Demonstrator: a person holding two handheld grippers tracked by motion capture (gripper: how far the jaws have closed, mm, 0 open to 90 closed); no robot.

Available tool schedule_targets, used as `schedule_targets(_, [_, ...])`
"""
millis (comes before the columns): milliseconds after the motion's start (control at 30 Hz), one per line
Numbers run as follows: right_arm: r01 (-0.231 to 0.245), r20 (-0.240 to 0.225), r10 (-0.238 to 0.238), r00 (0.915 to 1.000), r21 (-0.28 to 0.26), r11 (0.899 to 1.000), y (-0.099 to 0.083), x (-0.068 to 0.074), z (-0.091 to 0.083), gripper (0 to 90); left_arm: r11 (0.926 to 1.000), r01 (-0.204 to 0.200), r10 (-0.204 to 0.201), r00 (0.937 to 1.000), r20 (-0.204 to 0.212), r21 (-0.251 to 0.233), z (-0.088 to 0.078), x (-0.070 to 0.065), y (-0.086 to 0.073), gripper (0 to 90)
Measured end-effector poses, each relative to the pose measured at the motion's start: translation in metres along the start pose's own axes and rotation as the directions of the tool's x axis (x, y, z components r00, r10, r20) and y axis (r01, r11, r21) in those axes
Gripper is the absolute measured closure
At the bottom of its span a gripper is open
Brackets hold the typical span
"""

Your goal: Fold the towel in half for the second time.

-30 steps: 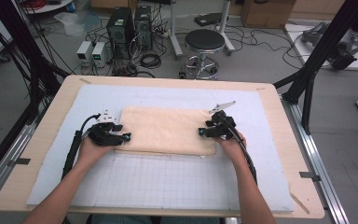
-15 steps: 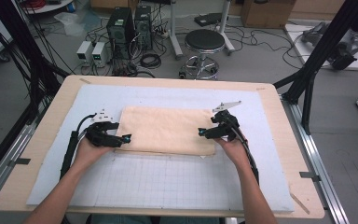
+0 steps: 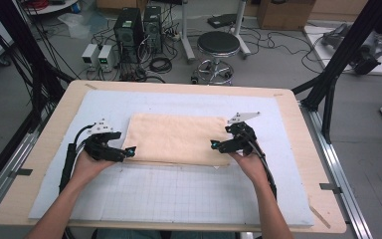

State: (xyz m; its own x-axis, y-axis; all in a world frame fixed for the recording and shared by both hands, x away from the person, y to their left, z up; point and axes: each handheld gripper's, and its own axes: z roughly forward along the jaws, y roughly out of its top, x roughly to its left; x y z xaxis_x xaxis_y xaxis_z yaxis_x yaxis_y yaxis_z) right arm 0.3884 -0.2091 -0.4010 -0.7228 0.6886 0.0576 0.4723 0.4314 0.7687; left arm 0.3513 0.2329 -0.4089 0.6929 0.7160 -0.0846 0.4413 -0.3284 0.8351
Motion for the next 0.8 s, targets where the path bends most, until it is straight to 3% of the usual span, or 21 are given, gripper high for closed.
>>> schedule_targets(200, [-0.007, -0.012, 0.007, 0.9999, 0.008, 1.0, 0.001, 0.005, -0.006, 12.3, 1.0, -0.003, 0.003, 0.9996, 0.028, 0.006, -0.004, -0.004, -0.004, 11.1])
schedule_targets(367, [0.023, -0.001, -0.023, 0.9997, 0.004, 1.0, 0.003, 0.012, -0.011, 12.3, 1.0, -0.007, 0.007, 0.9998, 0.018, 0.002, -0.009, -0.004, -0.009, 10.3])
schedule_targets(567, [0.024, -0.034, -0.024, 0.9992, 0.003, 1.0, 0.003, 0.018, -0.018, 12.1, 0.9999, -0.009, 0.009, 0.9999, 0.008, -0.013, -0.021, -0.005, -0.014, 9.7])
schedule_targets(800, [0.061, -0.015, -0.061, 0.998, -0.042, 0.997, 0.0, 0.023, -0.027, 12.1, 0.9997, -0.003, 0.003, 1.0, -0.002, -0.026, -0.031, -0.007, -0.017, 6.8])
